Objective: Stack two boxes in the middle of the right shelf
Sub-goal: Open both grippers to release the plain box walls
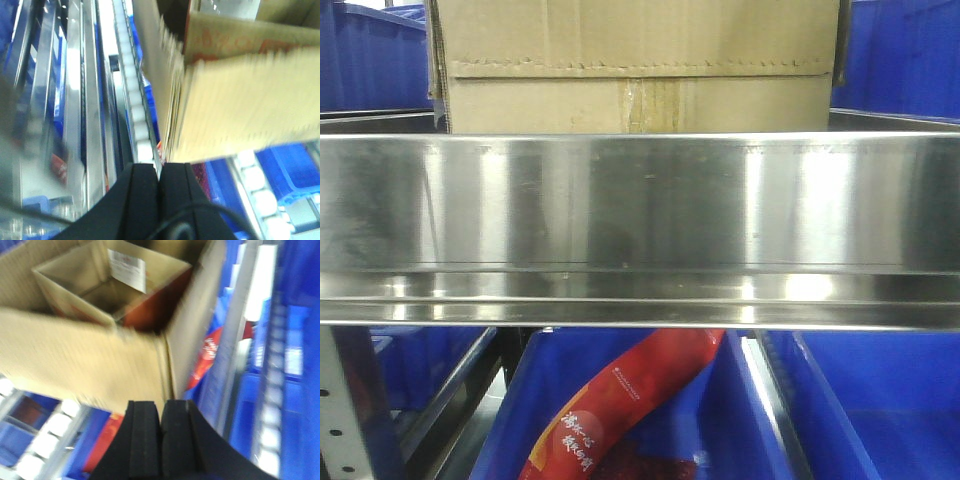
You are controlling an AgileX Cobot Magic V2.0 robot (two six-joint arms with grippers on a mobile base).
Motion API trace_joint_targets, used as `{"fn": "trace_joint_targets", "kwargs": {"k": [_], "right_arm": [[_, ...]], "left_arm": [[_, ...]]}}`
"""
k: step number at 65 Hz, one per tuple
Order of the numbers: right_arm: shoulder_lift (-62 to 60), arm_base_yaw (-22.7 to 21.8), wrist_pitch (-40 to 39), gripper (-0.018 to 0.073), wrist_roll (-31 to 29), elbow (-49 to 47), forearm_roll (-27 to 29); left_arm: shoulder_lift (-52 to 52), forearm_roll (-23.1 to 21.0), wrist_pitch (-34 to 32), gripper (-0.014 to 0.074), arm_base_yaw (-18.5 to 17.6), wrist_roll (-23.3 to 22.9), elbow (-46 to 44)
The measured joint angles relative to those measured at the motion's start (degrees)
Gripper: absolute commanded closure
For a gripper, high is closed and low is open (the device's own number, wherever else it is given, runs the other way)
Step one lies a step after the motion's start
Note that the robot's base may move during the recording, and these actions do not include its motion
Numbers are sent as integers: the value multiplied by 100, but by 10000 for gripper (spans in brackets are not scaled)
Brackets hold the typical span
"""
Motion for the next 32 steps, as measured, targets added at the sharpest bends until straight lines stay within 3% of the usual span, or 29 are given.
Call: {"fn": "trace_joint_targets", "kwargs": {"k": [22,32], "right_arm": [[-2000,0,-2189,713,-768,3285,-75],[-2942,0,-2788,713,-845,4335,-75]], "left_arm": [[-2378,73,-2405,708,0,0,3250],[-3432,125,-3376,708,0,0,4543]]}}
